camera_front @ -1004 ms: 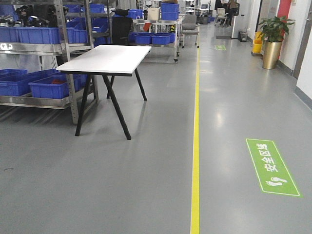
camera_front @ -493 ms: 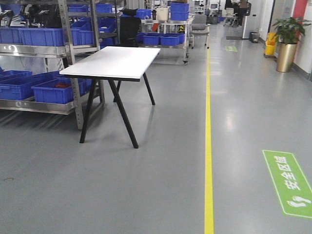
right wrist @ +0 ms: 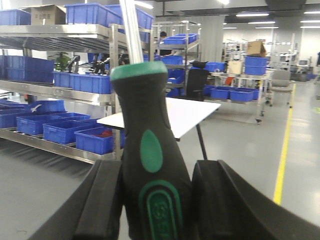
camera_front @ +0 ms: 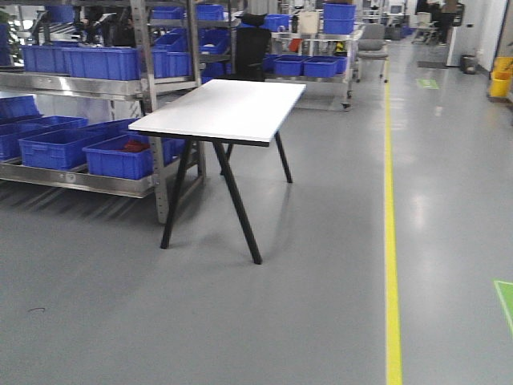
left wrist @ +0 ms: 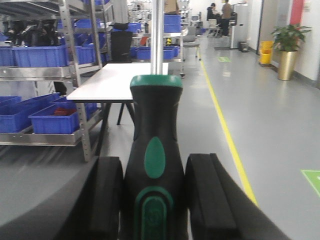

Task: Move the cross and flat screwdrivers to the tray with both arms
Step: 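Hold both screwdrivers while the base turns away from the table, then hold both screwdrivers while the base drives to the shelf station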

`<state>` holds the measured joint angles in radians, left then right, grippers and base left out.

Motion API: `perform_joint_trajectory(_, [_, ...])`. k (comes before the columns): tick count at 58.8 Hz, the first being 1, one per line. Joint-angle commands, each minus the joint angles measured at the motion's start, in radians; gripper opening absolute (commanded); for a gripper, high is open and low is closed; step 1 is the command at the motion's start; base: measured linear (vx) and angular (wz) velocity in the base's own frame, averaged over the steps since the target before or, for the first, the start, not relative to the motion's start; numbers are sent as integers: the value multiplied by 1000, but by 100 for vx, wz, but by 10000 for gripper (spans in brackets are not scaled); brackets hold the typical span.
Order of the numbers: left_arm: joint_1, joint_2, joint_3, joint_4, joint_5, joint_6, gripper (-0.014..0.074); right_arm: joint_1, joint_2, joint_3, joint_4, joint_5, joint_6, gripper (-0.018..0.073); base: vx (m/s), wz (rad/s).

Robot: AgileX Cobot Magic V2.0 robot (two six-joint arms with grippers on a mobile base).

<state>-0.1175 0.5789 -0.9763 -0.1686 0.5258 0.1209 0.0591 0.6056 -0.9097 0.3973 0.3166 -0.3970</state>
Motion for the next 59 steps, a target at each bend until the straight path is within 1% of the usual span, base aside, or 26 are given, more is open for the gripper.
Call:
perform_joint_trajectory(1, [-3, 3, -29, -13, -98, -2, 3, -1, 4, -29, 8, -94, -3, -8, 49, 28])
perform_joint_trajectory(30, [-3, 3, -29, -13, -98, -2, 3, -2, 4, -29, 8, -94, -3, -8, 50, 39])
perform_joint_trajectory(59, [-3, 3, -29, -13, -95, -2, 3, -2, 4, -29, 8, -94, -3, -8, 53, 56])
